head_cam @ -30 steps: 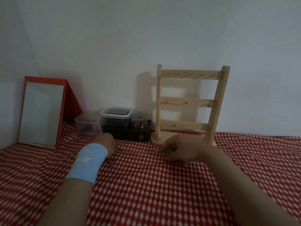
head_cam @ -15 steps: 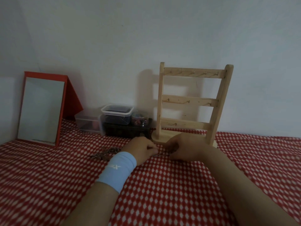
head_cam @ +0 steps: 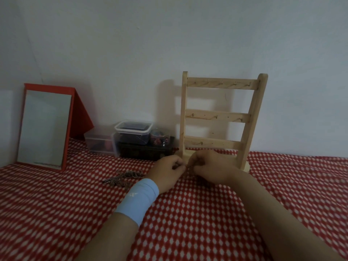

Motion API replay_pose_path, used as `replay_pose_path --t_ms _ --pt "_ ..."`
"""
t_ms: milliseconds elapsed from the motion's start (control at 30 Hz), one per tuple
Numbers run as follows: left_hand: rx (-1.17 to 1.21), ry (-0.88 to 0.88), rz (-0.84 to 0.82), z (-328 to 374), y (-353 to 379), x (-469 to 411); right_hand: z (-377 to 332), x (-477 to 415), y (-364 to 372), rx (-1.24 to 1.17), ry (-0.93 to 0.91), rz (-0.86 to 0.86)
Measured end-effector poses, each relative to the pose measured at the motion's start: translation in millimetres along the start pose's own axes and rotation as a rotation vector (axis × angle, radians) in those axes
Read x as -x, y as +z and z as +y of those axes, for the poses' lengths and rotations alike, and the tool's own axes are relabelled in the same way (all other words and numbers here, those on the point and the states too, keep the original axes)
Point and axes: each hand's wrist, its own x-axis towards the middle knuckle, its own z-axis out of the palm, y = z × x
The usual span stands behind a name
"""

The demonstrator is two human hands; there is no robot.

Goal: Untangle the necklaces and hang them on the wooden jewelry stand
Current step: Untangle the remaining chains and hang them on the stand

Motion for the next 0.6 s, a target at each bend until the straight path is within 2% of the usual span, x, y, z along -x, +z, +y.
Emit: replay_pose_path --t_ms 267,400,600 --pt "0.144 0.054 0.04 7 -31 1 -9 3 2 -0.508 0.01 -0.012" --pt "0.194 0.052 0.033 10 -38 3 -12 5 5 -0.603 -0.007 0.017" --pt "0.061 0.122 0.083 10 -45 5 -11 4 10 -0.733 -0.046 0.014"
